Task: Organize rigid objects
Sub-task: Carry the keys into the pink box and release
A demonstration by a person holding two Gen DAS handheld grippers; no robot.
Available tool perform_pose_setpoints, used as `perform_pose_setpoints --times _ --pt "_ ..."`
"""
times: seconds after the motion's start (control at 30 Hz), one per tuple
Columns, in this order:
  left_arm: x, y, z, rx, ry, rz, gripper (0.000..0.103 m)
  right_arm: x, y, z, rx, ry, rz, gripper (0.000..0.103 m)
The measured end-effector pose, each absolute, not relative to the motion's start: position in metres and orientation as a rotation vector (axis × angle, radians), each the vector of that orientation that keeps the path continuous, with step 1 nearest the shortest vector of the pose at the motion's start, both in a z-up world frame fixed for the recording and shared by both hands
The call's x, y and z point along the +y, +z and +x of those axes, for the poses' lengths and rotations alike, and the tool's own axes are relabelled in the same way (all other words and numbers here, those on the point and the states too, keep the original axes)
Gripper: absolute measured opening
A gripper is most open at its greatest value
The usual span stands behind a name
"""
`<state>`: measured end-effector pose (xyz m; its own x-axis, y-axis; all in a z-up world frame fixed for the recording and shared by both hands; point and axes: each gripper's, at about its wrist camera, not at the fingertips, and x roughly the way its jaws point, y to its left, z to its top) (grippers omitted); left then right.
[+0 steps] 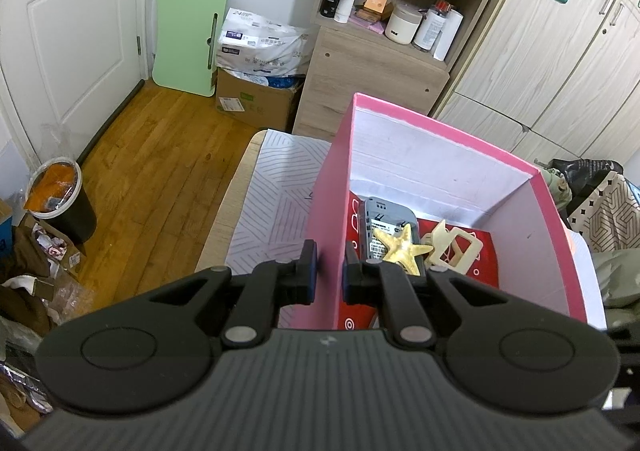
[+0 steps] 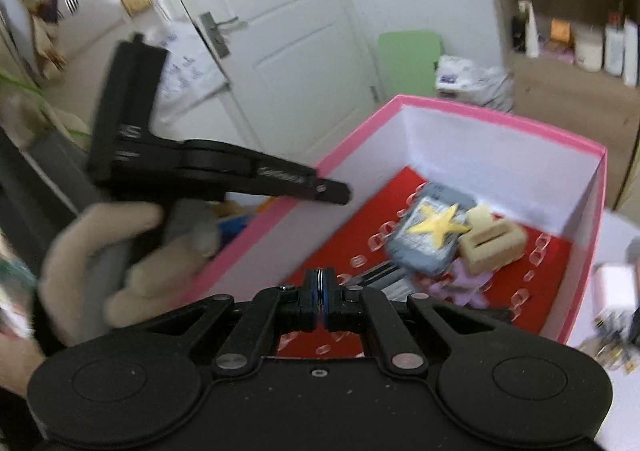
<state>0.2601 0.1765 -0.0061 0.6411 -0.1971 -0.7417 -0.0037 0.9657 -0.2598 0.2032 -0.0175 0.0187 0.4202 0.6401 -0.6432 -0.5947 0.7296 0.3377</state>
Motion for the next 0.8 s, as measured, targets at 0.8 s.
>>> perform_pose_setpoints --times 0.8 --pt "0.169 -0.004 0.259 0.864 -0.105 -0.196 0.01 -0.132 0.05 0.174 0.711 0.489 0.125 0.022"
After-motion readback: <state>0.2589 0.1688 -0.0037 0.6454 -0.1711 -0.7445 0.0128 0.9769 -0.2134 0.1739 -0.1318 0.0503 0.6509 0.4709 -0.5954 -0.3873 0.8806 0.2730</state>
